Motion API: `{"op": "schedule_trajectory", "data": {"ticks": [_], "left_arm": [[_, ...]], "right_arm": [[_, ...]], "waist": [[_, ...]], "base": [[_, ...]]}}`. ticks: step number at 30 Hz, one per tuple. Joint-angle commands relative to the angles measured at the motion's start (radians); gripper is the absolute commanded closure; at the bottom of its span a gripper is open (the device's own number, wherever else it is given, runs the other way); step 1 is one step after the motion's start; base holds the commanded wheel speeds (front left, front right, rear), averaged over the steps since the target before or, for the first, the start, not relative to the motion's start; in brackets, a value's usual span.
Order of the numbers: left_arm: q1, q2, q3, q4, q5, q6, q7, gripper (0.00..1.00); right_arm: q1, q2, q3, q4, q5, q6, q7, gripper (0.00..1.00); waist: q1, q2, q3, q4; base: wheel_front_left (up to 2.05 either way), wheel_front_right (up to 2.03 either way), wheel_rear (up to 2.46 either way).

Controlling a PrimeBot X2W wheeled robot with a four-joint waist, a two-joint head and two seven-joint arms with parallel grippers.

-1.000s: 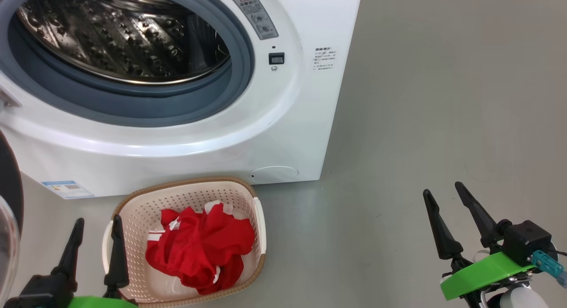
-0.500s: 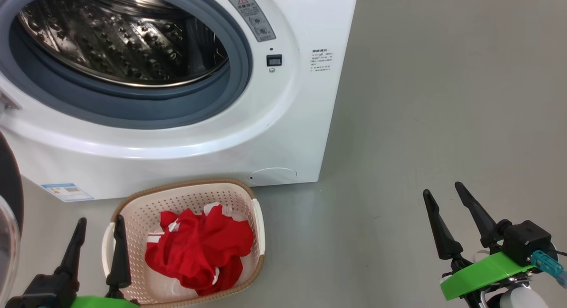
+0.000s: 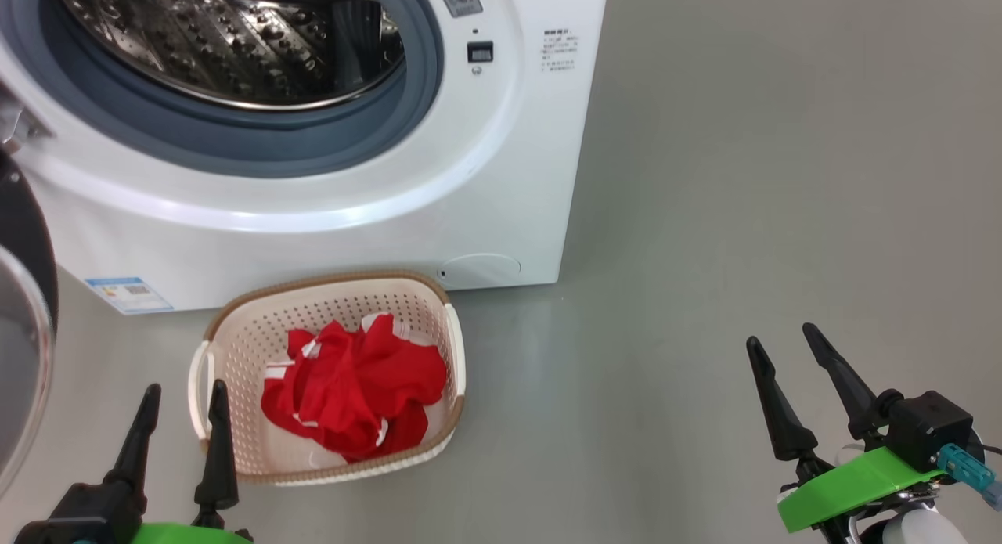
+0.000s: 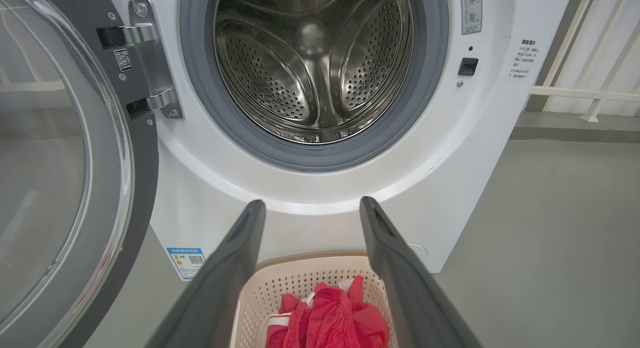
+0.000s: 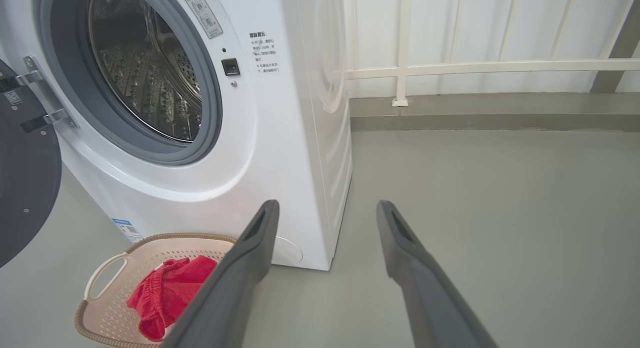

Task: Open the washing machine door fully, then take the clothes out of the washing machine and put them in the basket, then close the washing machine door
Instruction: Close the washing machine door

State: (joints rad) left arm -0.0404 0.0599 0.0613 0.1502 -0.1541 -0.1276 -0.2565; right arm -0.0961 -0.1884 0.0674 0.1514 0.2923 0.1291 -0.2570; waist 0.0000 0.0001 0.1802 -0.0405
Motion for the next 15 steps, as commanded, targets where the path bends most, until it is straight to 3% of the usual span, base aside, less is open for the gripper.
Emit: {"op": "schedule_trajectory", "data": {"ticks": [1, 7, 15], "left_arm": [[0.004, 0.018, 0.029, -0.028, -0.004, -0.003, -0.005, 0.00], [0.009, 0.018, 0.027, -0.031, -0.009, -0.003, -0.005, 0.00], [0.005, 0.015, 0.029, -0.033, -0.018, -0.003, -0.005, 0.00]], "right_arm": [[0.015, -0.009, 0.023, -0.024, 0.000, 0.002, -0.005, 0.00], [0.020, -0.010, 0.024, -0.026, 0.002, 0.002, -0.005, 0.00], [0.021, -0.010, 0.023, -0.029, 0.000, 0.002, -0.005, 0.00]], "waist": [[0.0000, -0.0001, -0.002, 0.000], [0.0000, -0.0001, -0.006, 0.001], [0.0000, -0.0001, -0.005, 0.007]], "base": [[-1.33, 1.33, 0.00], [-0.91, 0.91, 0.00], [-0.11, 0.11, 0.00]]}}
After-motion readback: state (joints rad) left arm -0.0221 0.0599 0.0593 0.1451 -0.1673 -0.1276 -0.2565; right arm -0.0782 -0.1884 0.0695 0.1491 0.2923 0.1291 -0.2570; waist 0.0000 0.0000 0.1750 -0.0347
